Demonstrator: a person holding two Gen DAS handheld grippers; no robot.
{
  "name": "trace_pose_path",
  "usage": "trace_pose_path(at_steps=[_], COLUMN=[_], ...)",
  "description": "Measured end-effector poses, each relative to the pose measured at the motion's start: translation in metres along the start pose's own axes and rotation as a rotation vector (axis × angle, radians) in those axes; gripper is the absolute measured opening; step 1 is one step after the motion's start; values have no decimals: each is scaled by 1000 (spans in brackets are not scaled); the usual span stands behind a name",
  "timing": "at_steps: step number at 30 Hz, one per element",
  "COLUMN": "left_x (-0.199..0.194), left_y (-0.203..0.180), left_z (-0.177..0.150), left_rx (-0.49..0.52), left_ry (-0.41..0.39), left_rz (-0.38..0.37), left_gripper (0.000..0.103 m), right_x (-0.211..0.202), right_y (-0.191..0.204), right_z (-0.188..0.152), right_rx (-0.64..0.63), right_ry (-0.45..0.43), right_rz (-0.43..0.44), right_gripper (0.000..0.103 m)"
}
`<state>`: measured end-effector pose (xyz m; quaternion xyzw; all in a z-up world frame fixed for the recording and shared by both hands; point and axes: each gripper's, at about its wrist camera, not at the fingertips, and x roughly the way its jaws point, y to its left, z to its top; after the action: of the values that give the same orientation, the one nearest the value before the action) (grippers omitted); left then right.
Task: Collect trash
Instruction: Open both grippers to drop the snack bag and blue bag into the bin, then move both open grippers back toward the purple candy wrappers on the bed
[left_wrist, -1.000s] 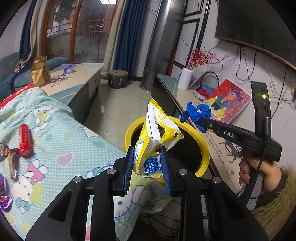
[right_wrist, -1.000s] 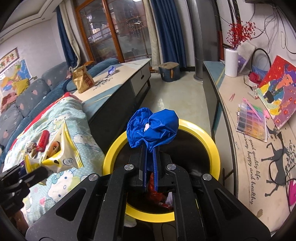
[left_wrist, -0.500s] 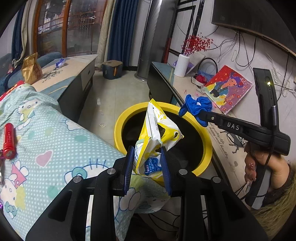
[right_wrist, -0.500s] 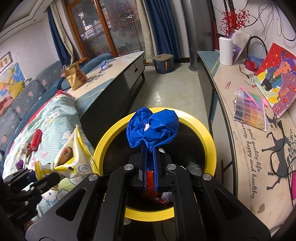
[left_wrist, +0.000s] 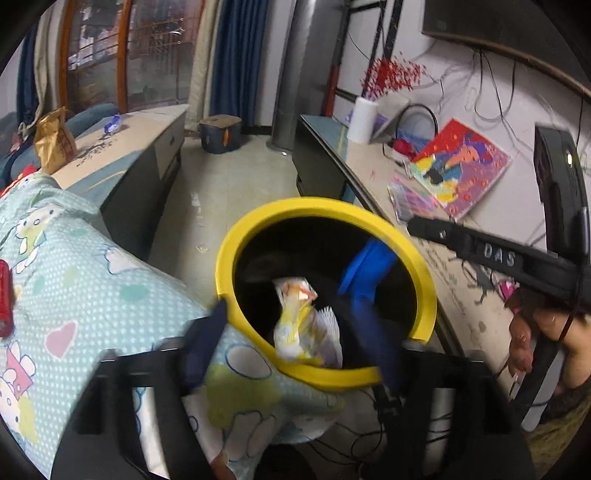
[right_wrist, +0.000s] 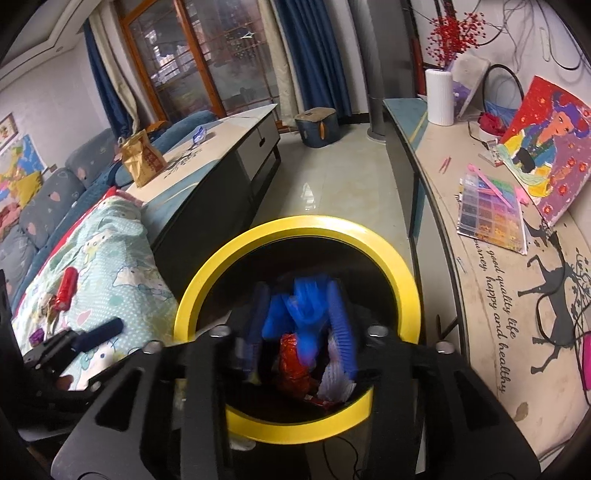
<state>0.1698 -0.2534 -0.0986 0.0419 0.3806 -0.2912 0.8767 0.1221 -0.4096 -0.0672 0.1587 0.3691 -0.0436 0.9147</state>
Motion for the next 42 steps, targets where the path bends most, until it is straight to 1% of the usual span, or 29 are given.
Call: trace_pose_path(at_steps=[2, 3, 4, 8, 13, 15, 19, 24, 28, 33, 42], left_x=[-8, -12, -18, -41, -69, -82, -103, -121, -137, -158, -183], left_y=[4, 6, 9, 23, 38, 46, 57, 72, 82, 96, 122], left_z=[2, 3, 3, 5, 4, 3, 1, -4, -10, -16, -29], left_rx=[-10, -13, -23, -76, -114, -133, -147, -167, -187, -210, -262], left_ry=[-20, -30, -45, -90, -147, -173, -208, -234, -261, -299, -323], left_rz=[11, 19, 28, 61, 112, 133, 172, 211, 247, 301, 368], left_gripper=[85, 91, 93, 95, 96, 96, 96, 96, 96, 96, 96], right_x=[-2, -3, -4, -11, -23, -29, -38, -48, -56, -60, -60], right_y=[0, 0, 2, 15, 37, 47, 62, 81, 98, 115, 149], right_z=[0, 0, 0, 2, 5, 5, 6, 5, 3, -1, -15], right_rx=[2, 1, 1, -18, -57, -73, -92, -119, -142, -172, -231], right_ry=[-7, -8, -12, -35, -75, -90, -109, -129, -140, -137, -106], right_rz=[0, 0, -1, 21, 64, 83, 116, 152, 186, 221, 290], right_gripper=[39, 42, 45, 51, 61, 63, 65, 68, 68, 68, 68])
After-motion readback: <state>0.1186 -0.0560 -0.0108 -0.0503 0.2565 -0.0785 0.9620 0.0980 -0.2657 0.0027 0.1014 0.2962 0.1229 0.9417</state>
